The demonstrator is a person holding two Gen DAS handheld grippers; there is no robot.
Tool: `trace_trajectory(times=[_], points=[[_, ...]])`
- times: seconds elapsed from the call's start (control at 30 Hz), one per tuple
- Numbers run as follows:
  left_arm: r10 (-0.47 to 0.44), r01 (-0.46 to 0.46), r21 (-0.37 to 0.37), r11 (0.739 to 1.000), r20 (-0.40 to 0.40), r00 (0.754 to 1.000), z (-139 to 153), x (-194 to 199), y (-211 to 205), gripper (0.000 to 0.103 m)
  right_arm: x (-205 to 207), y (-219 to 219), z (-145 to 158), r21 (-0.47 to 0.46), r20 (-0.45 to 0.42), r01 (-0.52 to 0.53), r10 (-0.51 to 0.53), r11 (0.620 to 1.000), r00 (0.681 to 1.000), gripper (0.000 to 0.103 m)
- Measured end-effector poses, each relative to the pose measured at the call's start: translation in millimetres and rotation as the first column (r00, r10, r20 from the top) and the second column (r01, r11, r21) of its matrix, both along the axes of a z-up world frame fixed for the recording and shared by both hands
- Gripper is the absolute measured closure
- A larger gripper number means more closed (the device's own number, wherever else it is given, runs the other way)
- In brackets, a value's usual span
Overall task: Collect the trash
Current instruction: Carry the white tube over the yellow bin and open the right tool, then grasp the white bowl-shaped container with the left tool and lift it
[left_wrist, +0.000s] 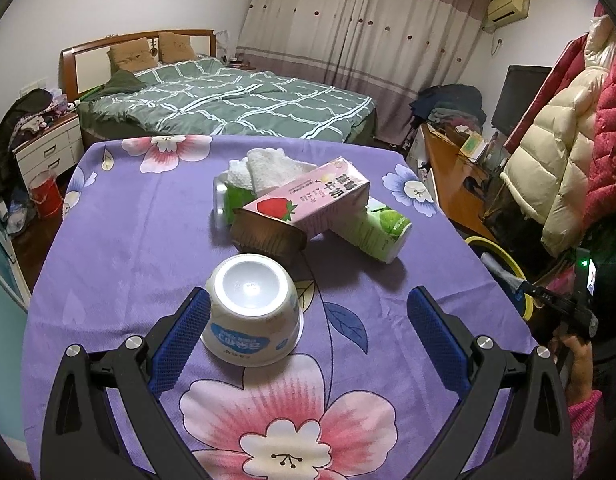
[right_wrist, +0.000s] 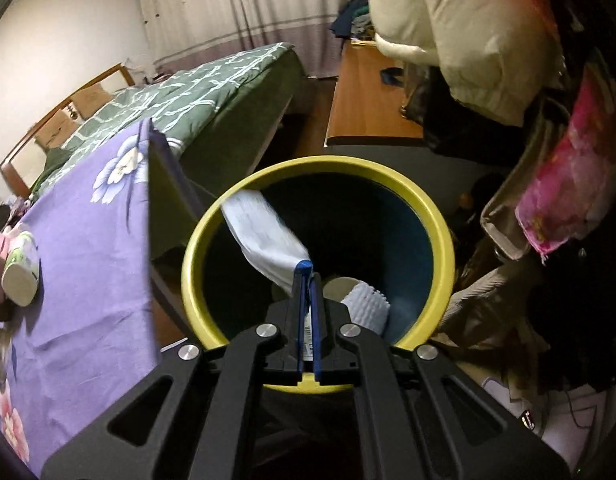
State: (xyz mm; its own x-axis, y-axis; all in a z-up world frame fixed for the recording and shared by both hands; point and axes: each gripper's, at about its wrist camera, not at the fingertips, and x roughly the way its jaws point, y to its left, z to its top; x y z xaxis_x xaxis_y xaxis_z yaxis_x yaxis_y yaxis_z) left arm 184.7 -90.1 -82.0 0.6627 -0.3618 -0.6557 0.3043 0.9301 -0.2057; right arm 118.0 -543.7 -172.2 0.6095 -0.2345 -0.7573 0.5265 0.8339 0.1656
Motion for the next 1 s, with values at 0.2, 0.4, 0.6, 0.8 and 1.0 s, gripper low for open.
trace_trajectory(times=[0.2, 0.4, 0.6, 0.8, 1.0], points=[[-0.002, 0.003, 0.007, 1.0, -0.025, 1.0, -9, 7, -1, 0.006, -2, -1, 1, 0.009, 0.006, 0.003, -0.003, 1.0, 1.0, 0.099], [-0.004, 0.006, 0.032, 0.999, -0.059, 0.998, -25, 16, -3, 0.006, 1, 3, 5, 0.01, 0.014, -0.012, 0.012, 1.0, 1.0, 0.098], [0.017, -0.011, 0.068, 0.998, -0.093, 0.996, -45, 32, -2, 0.006, 4, 9, 5, 0.013, 0.012, -0.028, 0.028, 1.0, 1.0, 0.098], [0.044, -0.035, 0.102, 0.994, -0.096, 0.994, -58, 52, -1, 0.006, 5, 11, 5, 0.014, 0.012, -0.039, 0.039, 0.999, 0.999, 0.098], [0.049, -0.035, 0.115, 0.993, -0.119, 0.992, -69, 68, 0, 0.008, 7, 12, 4, 0.017, 0.009, -0.047, 0.047, 0.999, 0.999, 0.098]])
